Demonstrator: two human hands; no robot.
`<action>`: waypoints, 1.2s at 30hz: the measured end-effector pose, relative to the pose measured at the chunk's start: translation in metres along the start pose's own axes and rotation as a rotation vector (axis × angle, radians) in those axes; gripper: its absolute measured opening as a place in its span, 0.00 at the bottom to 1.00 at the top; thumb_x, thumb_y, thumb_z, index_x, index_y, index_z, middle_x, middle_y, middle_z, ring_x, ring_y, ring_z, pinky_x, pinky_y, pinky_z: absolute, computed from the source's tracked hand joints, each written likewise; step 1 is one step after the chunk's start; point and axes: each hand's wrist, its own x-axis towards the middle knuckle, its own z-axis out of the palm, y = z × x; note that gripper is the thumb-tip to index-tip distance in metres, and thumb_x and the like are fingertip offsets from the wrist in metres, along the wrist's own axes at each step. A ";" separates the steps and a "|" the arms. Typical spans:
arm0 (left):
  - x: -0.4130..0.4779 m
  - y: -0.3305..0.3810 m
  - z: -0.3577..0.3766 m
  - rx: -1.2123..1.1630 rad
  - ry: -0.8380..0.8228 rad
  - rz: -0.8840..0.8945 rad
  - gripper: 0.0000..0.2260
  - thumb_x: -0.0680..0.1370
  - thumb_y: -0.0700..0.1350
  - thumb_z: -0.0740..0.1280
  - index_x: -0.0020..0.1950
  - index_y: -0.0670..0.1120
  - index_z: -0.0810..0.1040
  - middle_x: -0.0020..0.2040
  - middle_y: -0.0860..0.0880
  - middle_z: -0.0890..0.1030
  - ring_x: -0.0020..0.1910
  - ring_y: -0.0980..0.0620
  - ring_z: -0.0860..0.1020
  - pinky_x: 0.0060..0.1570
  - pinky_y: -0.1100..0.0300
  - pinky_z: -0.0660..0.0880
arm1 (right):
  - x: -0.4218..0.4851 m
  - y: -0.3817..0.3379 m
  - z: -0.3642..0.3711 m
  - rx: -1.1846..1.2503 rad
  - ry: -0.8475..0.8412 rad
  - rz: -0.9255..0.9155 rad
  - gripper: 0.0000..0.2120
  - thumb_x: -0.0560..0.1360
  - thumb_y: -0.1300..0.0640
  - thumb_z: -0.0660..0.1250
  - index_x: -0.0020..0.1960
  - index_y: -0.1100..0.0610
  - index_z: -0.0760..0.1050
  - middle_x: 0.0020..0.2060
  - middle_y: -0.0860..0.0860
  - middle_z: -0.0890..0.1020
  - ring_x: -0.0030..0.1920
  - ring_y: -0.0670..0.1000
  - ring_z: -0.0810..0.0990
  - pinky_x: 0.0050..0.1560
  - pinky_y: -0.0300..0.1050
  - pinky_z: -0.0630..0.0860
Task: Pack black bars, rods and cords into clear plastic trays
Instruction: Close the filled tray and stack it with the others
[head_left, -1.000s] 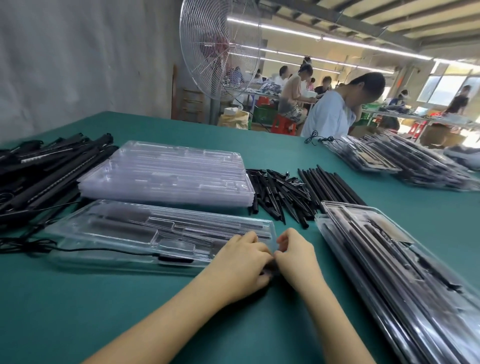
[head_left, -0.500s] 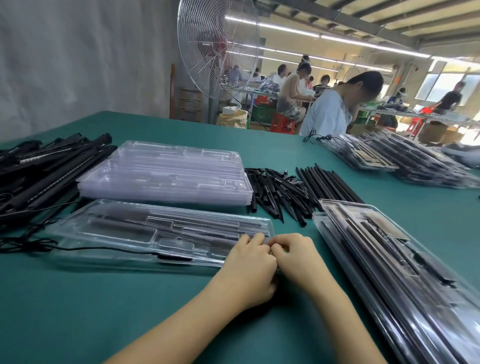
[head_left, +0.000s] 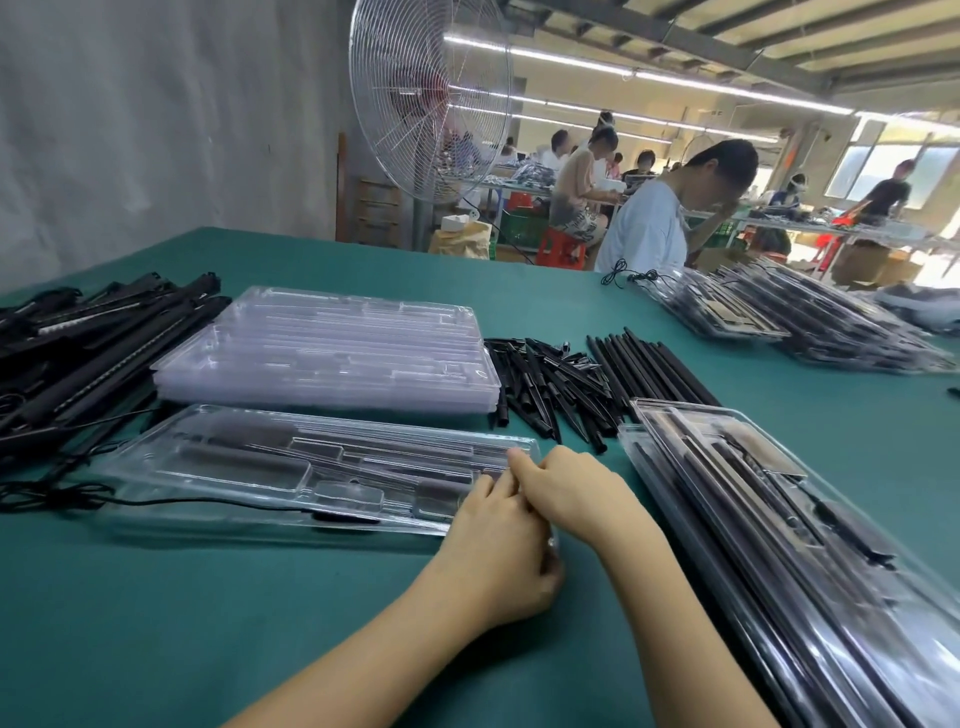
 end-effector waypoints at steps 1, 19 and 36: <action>0.000 0.000 0.001 0.006 0.003 -0.002 0.17 0.75 0.51 0.55 0.60 0.47 0.75 0.64 0.47 0.74 0.63 0.46 0.64 0.58 0.55 0.59 | -0.001 -0.004 0.000 -0.037 0.008 -0.004 0.20 0.78 0.40 0.48 0.48 0.54 0.69 0.52 0.55 0.79 0.55 0.56 0.75 0.61 0.53 0.64; -0.005 -0.005 0.007 -0.132 0.094 0.019 0.20 0.73 0.49 0.60 0.65 0.49 0.71 0.64 0.50 0.76 0.66 0.46 0.71 0.67 0.54 0.65 | 0.002 -0.038 0.013 -0.255 0.045 -0.036 0.20 0.80 0.48 0.48 0.59 0.57 0.73 0.59 0.54 0.77 0.57 0.57 0.75 0.64 0.62 0.60; -0.005 -0.030 -0.002 -0.100 0.020 0.148 0.15 0.76 0.45 0.60 0.62 0.46 0.75 0.63 0.54 0.76 0.58 0.49 0.68 0.61 0.56 0.65 | 0.014 0.042 -0.007 0.708 -0.085 0.019 0.23 0.79 0.50 0.58 0.32 0.57 0.81 0.34 0.51 0.85 0.41 0.47 0.83 0.49 0.46 0.75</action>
